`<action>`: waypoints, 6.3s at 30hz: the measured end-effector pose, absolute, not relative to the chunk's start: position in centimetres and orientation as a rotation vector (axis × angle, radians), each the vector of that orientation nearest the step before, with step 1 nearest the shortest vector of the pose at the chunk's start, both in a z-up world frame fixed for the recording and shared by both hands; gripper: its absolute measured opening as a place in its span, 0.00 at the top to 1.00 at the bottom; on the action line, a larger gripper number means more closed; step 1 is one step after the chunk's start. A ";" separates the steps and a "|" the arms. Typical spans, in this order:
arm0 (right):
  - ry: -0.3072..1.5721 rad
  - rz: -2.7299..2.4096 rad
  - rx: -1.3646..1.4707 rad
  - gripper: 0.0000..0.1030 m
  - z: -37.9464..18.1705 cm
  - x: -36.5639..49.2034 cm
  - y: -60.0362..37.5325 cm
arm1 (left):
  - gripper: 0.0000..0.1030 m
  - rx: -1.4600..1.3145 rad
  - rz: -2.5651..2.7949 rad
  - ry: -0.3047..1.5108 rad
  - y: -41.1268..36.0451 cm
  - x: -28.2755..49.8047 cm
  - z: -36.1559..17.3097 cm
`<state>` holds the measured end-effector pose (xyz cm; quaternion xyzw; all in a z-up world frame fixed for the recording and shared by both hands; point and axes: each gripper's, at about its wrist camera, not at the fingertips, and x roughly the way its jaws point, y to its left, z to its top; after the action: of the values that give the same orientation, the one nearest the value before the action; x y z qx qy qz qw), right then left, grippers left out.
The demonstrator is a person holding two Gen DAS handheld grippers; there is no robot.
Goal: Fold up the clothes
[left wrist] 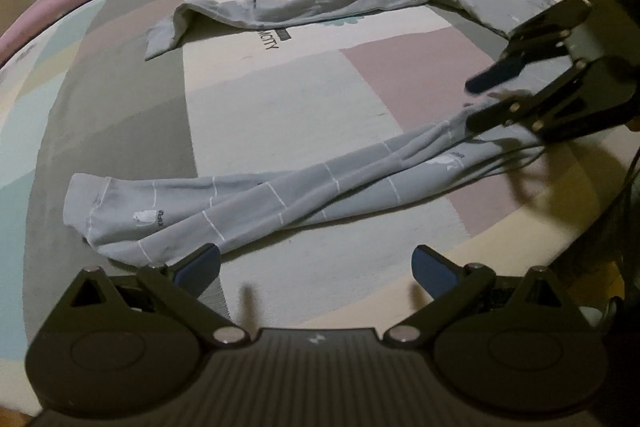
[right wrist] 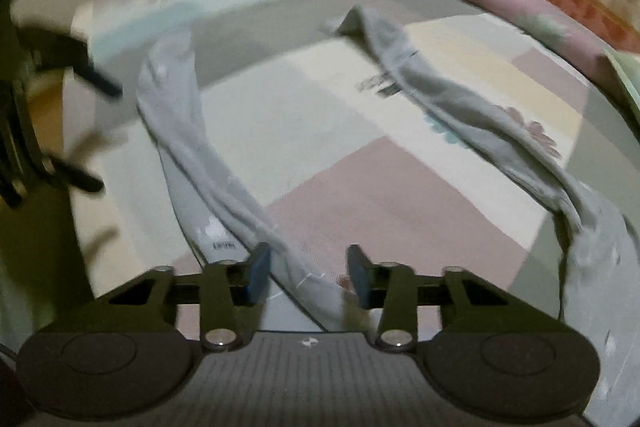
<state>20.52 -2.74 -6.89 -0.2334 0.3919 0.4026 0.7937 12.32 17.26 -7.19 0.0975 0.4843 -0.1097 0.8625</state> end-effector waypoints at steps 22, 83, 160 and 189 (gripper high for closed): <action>0.746 0.753 -0.425 0.81 -4.5 25.6 -0.3 | 0.02 0.159 -0.166 0.955 21.9 12.7 -7.8; 0.765 0.931 -0.493 0.67 -6.4 22.6 8.8 | 0.25 -0.750 -0.207 0.768 37.9 20.1 -12.9; 0.779 0.615 -0.706 0.77 -5.7 26.5 -14.3 | 0.92 -0.435 0.294 0.950 34.3 11.0 -9.8; 0.844 0.564 -0.549 0.50 -6.5 18.6 -20.5 | 0.64 -0.149 0.147 0.971 26.1 10.2 -4.1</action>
<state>18.63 -20.48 -6.54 -0.2596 0.3987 0.2668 0.8381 10.23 26.10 -4.14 -0.0717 0.4658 0.0707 0.8792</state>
